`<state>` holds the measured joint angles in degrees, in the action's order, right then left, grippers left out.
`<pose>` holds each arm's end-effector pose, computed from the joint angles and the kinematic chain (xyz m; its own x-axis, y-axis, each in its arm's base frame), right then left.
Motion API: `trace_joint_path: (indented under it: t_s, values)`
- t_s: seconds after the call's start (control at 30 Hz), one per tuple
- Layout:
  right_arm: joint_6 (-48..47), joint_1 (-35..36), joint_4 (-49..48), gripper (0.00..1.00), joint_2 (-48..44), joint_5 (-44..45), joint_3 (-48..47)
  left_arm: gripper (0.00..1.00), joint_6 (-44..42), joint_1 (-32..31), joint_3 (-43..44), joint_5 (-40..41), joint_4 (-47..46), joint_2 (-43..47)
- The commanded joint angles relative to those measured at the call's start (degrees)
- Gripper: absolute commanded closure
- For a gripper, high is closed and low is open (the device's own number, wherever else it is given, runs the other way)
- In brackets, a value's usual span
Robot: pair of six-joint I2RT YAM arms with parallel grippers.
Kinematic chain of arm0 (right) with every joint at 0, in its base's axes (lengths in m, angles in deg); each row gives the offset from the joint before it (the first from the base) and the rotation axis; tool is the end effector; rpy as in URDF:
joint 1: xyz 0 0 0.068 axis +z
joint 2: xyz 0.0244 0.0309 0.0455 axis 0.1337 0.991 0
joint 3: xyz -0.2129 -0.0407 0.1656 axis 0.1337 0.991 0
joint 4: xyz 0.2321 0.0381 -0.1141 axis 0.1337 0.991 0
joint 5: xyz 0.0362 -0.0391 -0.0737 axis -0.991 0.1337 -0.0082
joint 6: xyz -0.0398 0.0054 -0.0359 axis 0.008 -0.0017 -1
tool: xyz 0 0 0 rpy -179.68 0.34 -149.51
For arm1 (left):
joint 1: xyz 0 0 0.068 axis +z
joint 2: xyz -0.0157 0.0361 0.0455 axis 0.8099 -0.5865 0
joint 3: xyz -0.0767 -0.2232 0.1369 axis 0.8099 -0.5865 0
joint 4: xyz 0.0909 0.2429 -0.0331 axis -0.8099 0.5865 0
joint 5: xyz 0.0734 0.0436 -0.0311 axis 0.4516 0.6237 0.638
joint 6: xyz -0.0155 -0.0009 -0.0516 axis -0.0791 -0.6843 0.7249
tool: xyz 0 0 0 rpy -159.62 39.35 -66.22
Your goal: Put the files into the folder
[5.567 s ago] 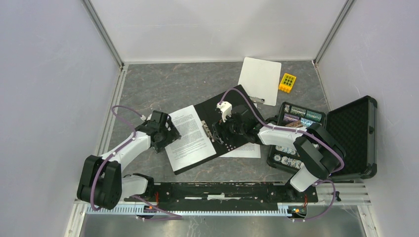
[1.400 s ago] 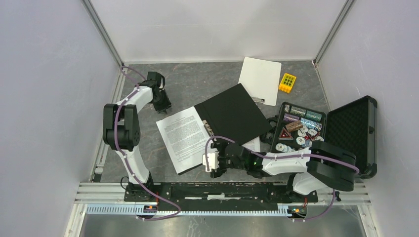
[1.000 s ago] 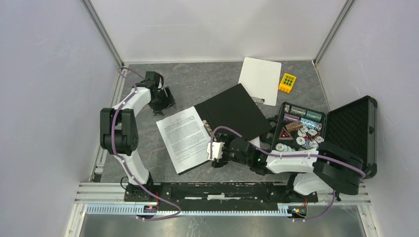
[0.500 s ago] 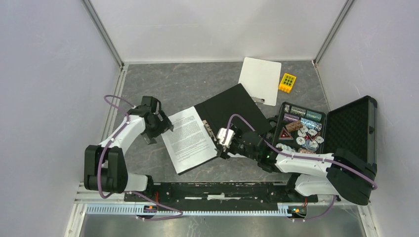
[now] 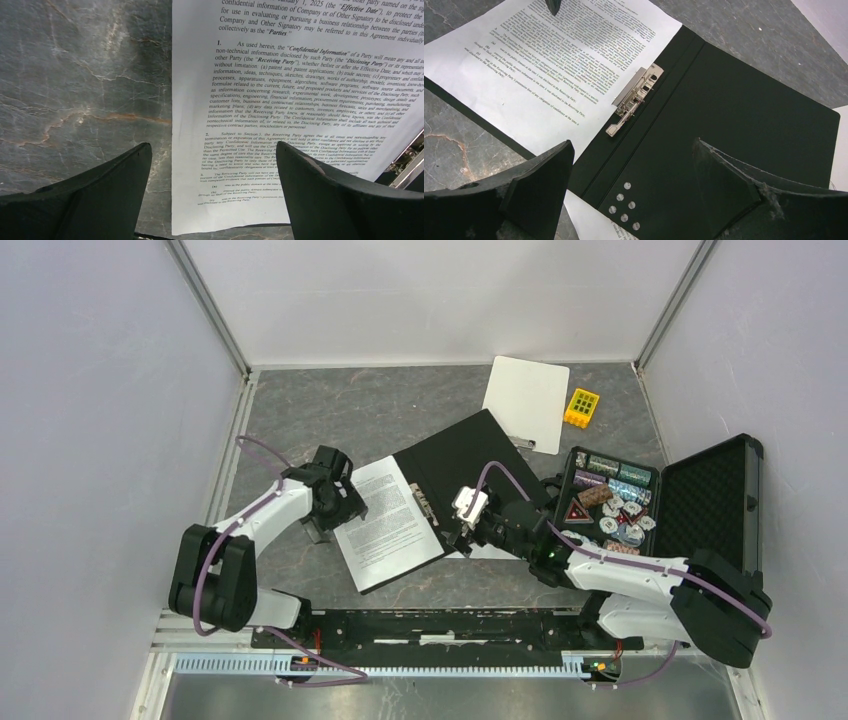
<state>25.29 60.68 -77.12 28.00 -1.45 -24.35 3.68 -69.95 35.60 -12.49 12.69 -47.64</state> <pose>0.1430 0.1913 0.1977 0.0188 -0.3454 -0.9383 -0.8293 0.5188 -0.2076 0.2272 -0.0598 0.1825 -0.7924 -0.5514 -0.2609 -0.5420 0.8327 -0.1138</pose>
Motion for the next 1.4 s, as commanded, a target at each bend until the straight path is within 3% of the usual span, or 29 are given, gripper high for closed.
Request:
trace_joint_path:
  t_s: [0.0,0.37,0.77,0.9,1.03,1.37]
  values:
    - [1.19,-0.43,-2.25,0.05,-1.45,-0.52,0.83,0.0,4.41,-1.47,-1.14,0.39,-3.83,-1.76]
    - [0.93,-0.7,-2.32,0.05,-1.22,-0.74,1.01,0.0,5.3,-3.67,-3.57,-3.62,-11.79,-3.91]
    - [7.13,-1.31,-2.25,0.06,4.95,-3.7,-2.21,0.0,6.35,-5.32,-2.34,-1.59,-8.44,-3.91]
    - [-7.59,-1.64,-14.37,0.05,4.78,-7.85,3.26,0.0,6.31,-5.27,-2.11,-0.54,-6.98,-2.6]
    - [-24.32,-1.91,-15.52,0.05,7.86,-11.67,2.75,0.0,6.36,-5.41,-2.1,-0.57,-6.18,-1.31]
    - [-42.3,-2.06,-14.88,0.06,15.66,-15.85,1.76,0.0,5.72,-5.8,1.11,1.24,-1.89,1.94]
